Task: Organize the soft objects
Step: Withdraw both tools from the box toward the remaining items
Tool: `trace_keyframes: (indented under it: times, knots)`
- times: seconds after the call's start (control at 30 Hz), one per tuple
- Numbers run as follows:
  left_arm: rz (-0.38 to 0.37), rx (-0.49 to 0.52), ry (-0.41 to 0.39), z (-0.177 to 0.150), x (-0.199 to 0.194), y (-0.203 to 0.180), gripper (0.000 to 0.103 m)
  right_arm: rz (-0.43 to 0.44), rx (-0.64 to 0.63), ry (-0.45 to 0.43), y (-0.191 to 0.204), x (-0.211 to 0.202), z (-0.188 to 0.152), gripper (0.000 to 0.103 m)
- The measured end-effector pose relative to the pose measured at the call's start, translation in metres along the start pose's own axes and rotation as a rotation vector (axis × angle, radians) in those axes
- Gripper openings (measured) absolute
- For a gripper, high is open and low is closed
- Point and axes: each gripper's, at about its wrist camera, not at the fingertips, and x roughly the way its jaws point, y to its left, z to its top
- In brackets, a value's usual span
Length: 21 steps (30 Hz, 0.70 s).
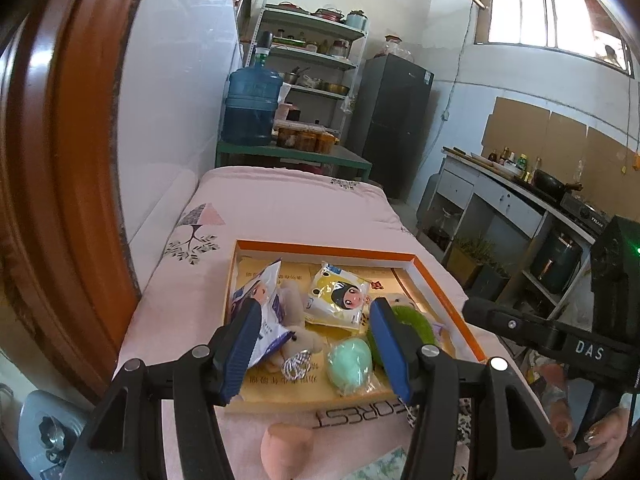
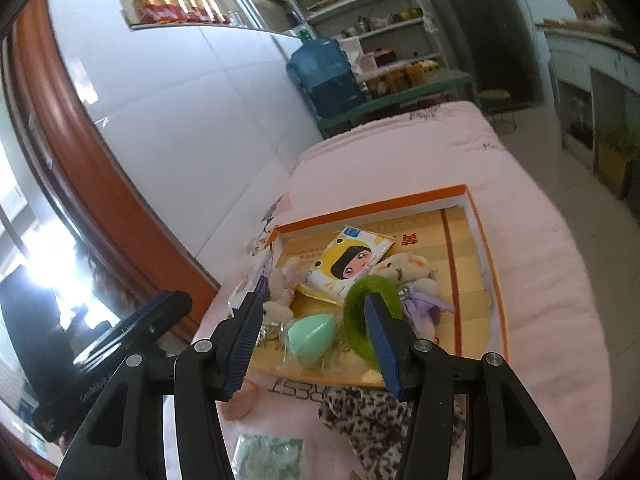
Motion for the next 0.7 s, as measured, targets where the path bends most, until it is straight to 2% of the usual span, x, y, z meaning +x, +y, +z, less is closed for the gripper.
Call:
trace_keyframes:
  times: [0.27, 0.7]
  knots:
    - [0.006, -0.001, -0.034, -0.008, -0.031, -0.002, 0.056, -0.004, -0.064, -0.024, 0.022, -0.03, -0.015, 0.055]
    - [0.005, -0.006, -0.047, -0.033, -0.067, -0.011, 0.056, -0.011, -0.141, -0.029, 0.043, -0.055, -0.042, 0.055]
